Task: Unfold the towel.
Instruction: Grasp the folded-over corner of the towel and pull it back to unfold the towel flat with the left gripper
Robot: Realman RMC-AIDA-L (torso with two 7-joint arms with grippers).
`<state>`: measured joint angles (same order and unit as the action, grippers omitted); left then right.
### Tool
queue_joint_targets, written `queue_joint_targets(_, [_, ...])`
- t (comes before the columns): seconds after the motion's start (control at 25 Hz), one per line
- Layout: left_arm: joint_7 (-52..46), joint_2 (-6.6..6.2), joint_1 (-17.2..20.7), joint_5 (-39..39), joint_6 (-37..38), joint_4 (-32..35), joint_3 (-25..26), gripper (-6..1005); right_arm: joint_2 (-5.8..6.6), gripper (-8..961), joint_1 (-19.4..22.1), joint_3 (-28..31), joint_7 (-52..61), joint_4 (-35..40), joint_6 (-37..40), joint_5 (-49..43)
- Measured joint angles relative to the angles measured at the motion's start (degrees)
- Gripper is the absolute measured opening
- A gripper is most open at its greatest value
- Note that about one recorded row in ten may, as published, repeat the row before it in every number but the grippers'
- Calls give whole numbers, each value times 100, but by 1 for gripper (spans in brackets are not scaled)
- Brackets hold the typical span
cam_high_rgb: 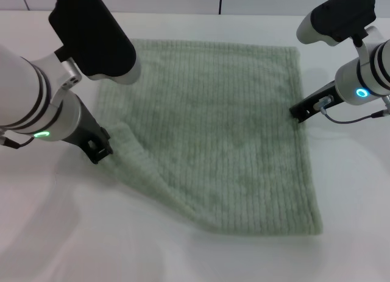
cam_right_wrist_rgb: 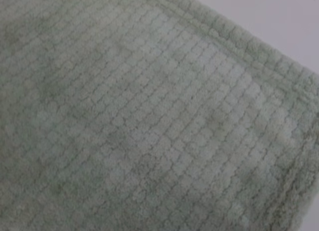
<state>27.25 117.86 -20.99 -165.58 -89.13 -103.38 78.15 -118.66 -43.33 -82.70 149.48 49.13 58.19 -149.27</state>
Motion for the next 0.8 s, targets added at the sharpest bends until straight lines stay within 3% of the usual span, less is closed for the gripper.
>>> queue_joint_targets(0.8, [43, -53, -5, -10, -568, 204, 165, 26, 0, -1, -9, 0, 3, -16, 19, -6])
